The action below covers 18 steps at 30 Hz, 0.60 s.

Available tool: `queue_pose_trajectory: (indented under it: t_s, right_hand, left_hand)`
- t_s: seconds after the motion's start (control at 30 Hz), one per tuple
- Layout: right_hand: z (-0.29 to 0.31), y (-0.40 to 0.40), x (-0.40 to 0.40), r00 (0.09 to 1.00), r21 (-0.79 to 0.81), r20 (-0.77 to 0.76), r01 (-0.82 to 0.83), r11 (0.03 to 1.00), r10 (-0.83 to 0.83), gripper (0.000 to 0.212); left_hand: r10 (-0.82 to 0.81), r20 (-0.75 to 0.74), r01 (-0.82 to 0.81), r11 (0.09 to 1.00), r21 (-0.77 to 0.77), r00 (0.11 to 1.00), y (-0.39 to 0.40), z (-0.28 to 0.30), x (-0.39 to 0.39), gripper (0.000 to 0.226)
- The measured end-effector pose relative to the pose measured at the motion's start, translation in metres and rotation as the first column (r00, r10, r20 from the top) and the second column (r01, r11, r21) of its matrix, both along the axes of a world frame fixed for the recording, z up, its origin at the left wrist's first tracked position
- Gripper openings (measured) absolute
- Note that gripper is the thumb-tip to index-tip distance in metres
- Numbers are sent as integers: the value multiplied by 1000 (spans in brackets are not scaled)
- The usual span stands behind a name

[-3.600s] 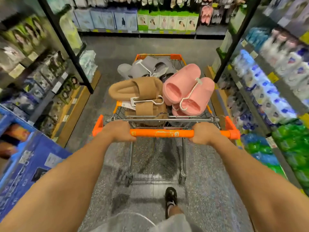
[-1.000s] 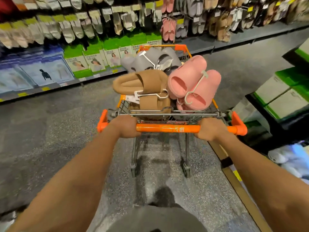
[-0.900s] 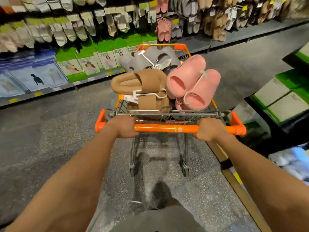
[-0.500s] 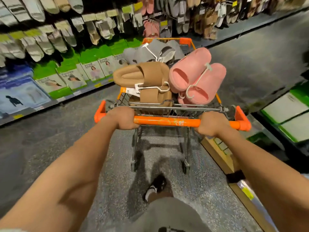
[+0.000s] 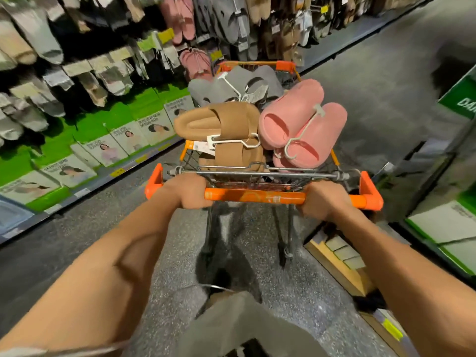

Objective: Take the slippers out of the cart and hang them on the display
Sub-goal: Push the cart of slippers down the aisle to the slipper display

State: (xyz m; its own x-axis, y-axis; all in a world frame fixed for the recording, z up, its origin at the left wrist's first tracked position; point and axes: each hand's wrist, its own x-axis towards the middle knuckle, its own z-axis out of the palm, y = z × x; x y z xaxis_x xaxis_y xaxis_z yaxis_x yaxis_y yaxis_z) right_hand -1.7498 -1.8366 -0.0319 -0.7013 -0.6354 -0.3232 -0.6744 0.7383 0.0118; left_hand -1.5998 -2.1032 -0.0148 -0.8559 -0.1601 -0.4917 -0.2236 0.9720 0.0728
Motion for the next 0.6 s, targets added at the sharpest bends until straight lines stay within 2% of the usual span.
queue_pose_trajectory:
  t_s: [0.17, 0.47, 0.6]
  right_hand:
    - [-1, -32, -71, 996, -8, 28, 89, 996, -89, 21]
    - [-1, -76, -209, 980, -45, -13, 199, 979, -200, 24]
    - [0, -83, -266, 962, -45, 43, 273, 961, -271, 23]
  left_hand:
    - [-29, 19, 29, 1000, 6, 999, -45, -3, -92, 27]
    - [-193, -23, 186, 967, -175, 981, -103, -4, -275, 33]
    - [-297, 19, 297, 948, -112, 955, -118, -7, -355, 36]
